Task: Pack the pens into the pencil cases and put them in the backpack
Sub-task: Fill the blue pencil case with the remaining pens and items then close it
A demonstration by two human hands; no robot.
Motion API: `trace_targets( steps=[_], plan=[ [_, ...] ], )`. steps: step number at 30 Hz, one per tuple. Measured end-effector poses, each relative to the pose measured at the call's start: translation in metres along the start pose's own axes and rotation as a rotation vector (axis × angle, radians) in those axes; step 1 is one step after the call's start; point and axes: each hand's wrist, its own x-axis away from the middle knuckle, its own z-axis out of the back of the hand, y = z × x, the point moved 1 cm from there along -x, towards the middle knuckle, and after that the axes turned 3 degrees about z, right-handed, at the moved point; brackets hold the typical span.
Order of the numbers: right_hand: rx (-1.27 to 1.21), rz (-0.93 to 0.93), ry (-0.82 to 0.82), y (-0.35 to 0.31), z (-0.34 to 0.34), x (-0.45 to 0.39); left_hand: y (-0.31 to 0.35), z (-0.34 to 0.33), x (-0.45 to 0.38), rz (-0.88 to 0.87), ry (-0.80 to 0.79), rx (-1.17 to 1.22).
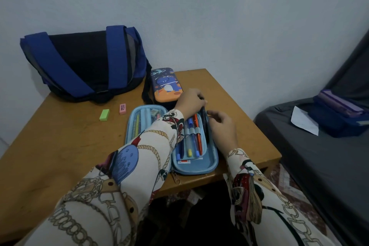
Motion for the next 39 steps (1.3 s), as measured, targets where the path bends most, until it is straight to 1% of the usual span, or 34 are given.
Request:
trace_targets(
  steps=[5, 7, 10, 14, 17, 20, 24, 26, 29, 33, 36, 39],
  plan=[
    [0.025, 0.024, 0.005, 0.003, -0.001, -0.001, -0.011, -0.004, 0.013, -0.026, -0.011, -0.149],
    [0.036, 0.029, 0.006, 0.003, -0.001, 0.000, -0.015, -0.006, 0.016, -0.023, -0.021, -0.150],
    [0.039, 0.036, 0.008, 0.003, -0.001, -0.001, -0.018, -0.006, 0.020, -0.015, 0.004, -0.129],
    [0.035, 0.046, 0.008, 0.006, 0.000, -0.002, -0.016, -0.006, 0.024, -0.061, 0.015, -0.208],
    [0.038, 0.056, 0.001, 0.008, -0.001, -0.004, -0.016, -0.005, 0.025, -0.082, 0.023, -0.214],
    [0.045, 0.055, -0.001, 0.012, -0.001, -0.007, -0.017, 0.000, 0.026, -0.117, 0.072, -0.160],
    [0.026, 0.021, 0.005, 0.016, -0.002, -0.007, -0.026, 0.018, 0.029, -0.158, 0.214, -0.097],
    [0.029, 0.010, 0.008, 0.016, -0.003, -0.009, -0.037, 0.032, 0.030, -0.128, 0.304, -0.075],
    [0.041, -0.006, 0.014, 0.017, -0.003, -0.010, -0.057, 0.054, 0.036, -0.034, 0.420, -0.056],
    [0.043, -0.007, 0.021, 0.018, -0.003, -0.009, -0.090, 0.087, 0.047, 0.127, 0.543, -0.129],
    [0.057, -0.012, 0.024, 0.018, -0.003, -0.010, -0.113, 0.101, 0.049, 0.232, 0.597, -0.128],
    [0.072, -0.002, 0.020, 0.019, -0.004, -0.011, -0.131, 0.111, 0.049, 0.358, 0.595, -0.074]
  ],
)
